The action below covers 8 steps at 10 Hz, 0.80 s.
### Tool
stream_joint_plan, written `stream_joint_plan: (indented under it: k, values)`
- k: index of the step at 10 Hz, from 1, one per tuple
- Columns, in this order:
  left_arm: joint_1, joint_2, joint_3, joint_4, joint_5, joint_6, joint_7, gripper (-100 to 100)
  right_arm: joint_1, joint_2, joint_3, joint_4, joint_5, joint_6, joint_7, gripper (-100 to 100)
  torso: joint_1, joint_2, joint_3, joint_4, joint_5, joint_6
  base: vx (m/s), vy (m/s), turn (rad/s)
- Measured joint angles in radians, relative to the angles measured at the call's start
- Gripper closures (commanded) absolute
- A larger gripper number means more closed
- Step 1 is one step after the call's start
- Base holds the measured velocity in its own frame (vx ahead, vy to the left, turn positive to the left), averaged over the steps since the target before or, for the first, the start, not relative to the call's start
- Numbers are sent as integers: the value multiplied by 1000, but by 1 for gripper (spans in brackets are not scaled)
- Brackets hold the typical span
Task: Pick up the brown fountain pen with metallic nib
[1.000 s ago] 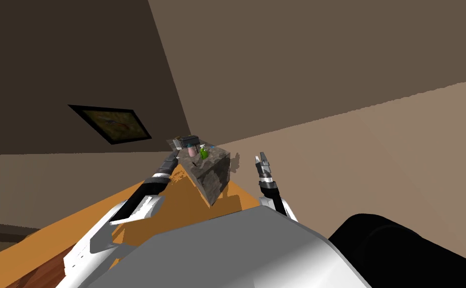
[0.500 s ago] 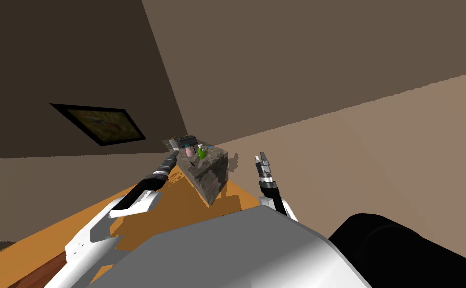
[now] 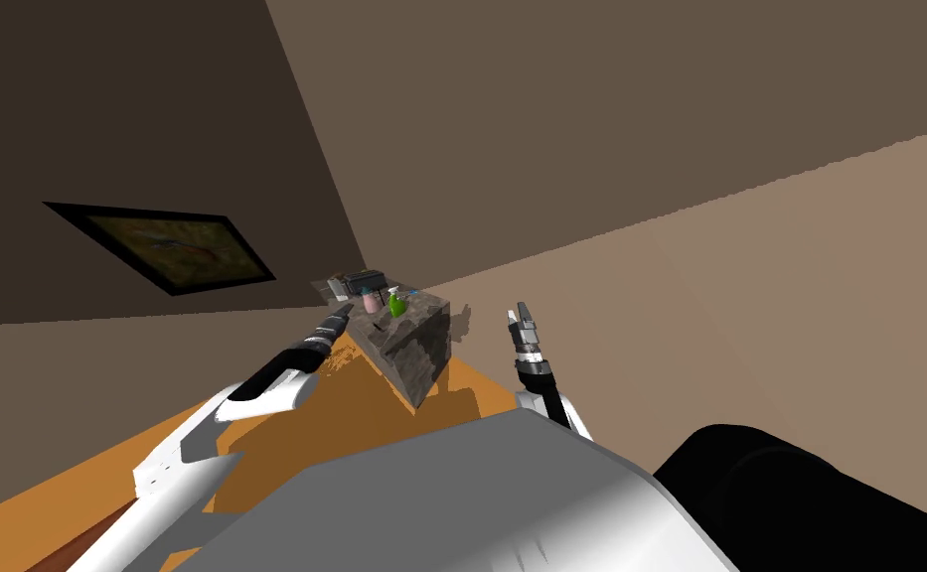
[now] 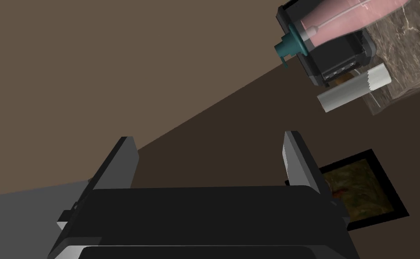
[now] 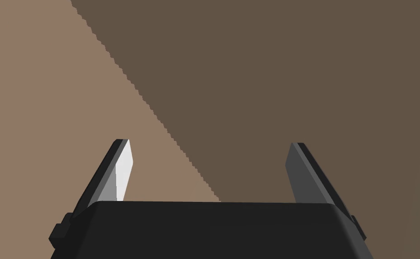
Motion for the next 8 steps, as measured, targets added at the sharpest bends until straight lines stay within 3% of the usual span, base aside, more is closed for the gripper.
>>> stream_joint_plan:
  k: [7,8]
  values:
    - [-48,65,27,85,60,175,-35,-100,0,0,0,0,0,0,0,0,0,-1,-1,0,0,0,-12,6,-81]
    - [-76,77,29,118,71,204,-45,-100,0,0,0,0,0,0,0,0,0,-1,-1,0,0,1,-6,14,-102]
